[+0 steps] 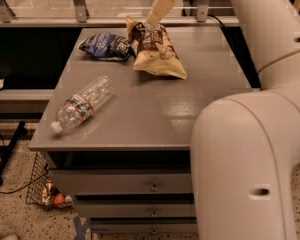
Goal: Move brown chip bag near blue chip bag
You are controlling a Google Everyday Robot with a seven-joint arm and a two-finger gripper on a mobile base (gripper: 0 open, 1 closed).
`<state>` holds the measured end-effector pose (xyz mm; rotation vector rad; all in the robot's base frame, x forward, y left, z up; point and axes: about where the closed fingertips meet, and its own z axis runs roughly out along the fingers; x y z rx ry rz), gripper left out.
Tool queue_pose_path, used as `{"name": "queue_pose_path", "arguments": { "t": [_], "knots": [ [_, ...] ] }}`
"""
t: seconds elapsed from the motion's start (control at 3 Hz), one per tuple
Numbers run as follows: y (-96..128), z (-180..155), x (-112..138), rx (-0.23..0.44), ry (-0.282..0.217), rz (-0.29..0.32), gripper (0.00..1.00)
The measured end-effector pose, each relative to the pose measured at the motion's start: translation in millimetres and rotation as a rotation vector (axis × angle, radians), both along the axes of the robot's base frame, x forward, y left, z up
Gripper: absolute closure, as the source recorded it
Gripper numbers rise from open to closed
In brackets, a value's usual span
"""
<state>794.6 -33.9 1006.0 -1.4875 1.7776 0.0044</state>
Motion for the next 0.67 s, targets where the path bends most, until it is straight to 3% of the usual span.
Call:
{"name": "queue_pose_path", "arguments": {
  "t": [0.33,0.67],
  "knots": [
    [-28.3,-5.2,-21.4,0.038,0.034,-0.077,0.0],
    [-24.8,-36.0,-27.2,0.015,0.088,-0.071,0.0]
  ]
}}
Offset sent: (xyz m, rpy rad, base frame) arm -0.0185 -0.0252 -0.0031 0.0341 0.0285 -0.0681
